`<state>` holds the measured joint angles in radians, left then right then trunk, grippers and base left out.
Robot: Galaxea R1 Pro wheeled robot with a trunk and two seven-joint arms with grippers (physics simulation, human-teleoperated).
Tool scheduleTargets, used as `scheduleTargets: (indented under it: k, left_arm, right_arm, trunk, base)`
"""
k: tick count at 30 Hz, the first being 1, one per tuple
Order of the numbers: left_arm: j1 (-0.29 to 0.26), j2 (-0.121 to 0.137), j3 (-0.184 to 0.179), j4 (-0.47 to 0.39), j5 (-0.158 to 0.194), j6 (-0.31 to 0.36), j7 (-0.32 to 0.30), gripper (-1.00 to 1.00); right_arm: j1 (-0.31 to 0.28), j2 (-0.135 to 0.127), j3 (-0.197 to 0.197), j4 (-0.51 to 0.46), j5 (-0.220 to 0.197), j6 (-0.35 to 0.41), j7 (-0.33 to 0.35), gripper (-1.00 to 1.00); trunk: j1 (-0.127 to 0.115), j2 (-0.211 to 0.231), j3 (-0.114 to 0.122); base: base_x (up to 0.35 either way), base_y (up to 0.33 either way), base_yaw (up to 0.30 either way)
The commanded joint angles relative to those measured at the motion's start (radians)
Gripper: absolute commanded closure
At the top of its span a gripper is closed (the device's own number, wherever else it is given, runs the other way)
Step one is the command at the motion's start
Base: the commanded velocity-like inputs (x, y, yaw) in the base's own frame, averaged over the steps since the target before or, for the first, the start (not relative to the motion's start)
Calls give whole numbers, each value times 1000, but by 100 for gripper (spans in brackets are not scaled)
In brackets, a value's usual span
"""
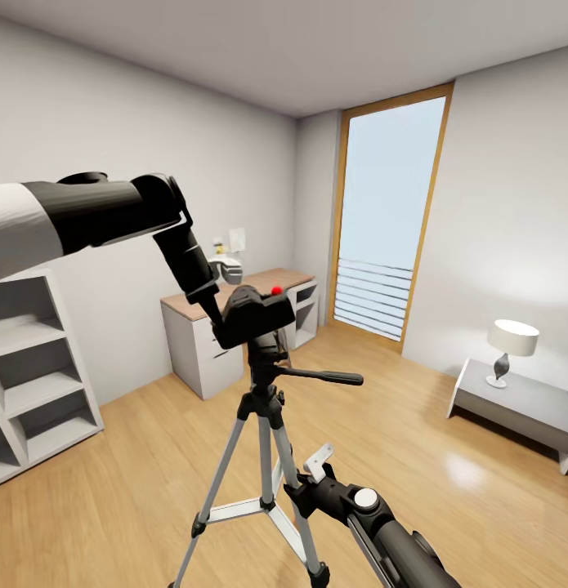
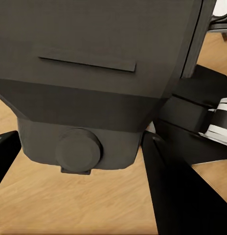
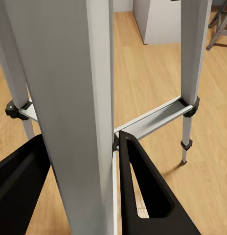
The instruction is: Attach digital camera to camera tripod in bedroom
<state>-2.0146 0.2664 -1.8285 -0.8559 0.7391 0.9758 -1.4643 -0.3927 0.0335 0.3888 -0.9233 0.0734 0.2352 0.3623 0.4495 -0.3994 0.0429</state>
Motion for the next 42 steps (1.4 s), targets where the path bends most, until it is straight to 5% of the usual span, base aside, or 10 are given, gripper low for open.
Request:
scheduleTargets:
  k: [1, 12, 42]
  left_arm:
    - [-4, -4, -9, 0, 3, 7, -2, 100]
    - [-32, -32, -48, 23, 2, -46, -2, 100]
    - [-44, -77, -64, 91, 3, -159, -5, 100]
  right_arm:
    - [0, 0, 0, 0, 20, 1, 3, 100]
    - [0, 0, 0, 0, 20, 1, 3, 100]
    - [0, 0, 1, 0, 20, 1, 3, 100]
  trunk:
    - [1, -1, -1]
    - [1, -1, -1]
    - [1, -1, -1]
  base:
    - [0, 0, 0]
    - [0, 0, 0]
    - [0, 0, 0]
